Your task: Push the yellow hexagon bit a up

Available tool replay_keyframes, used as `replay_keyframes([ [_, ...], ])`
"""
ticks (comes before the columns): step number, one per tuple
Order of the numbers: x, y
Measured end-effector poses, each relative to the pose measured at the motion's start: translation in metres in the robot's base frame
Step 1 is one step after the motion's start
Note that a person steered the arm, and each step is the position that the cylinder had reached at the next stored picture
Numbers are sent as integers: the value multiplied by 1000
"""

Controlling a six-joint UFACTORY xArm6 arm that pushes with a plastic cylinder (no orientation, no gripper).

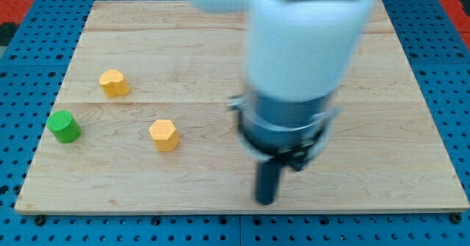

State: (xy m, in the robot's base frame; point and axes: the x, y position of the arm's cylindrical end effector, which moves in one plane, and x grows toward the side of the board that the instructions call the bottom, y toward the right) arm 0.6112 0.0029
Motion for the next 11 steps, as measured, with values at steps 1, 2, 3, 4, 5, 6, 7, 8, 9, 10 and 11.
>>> replay_keyframes([
  [1, 7, -70],
  [2, -26, -135],
  [3, -78, -115],
  [4, -107, -86],
  [5, -118, -81],
  [6, -119, -81],
  [7, -119, -80],
  [8, -119, -79],
  [9, -119, -77],
  [10, -119, -73],
  [11, -119, -69],
])
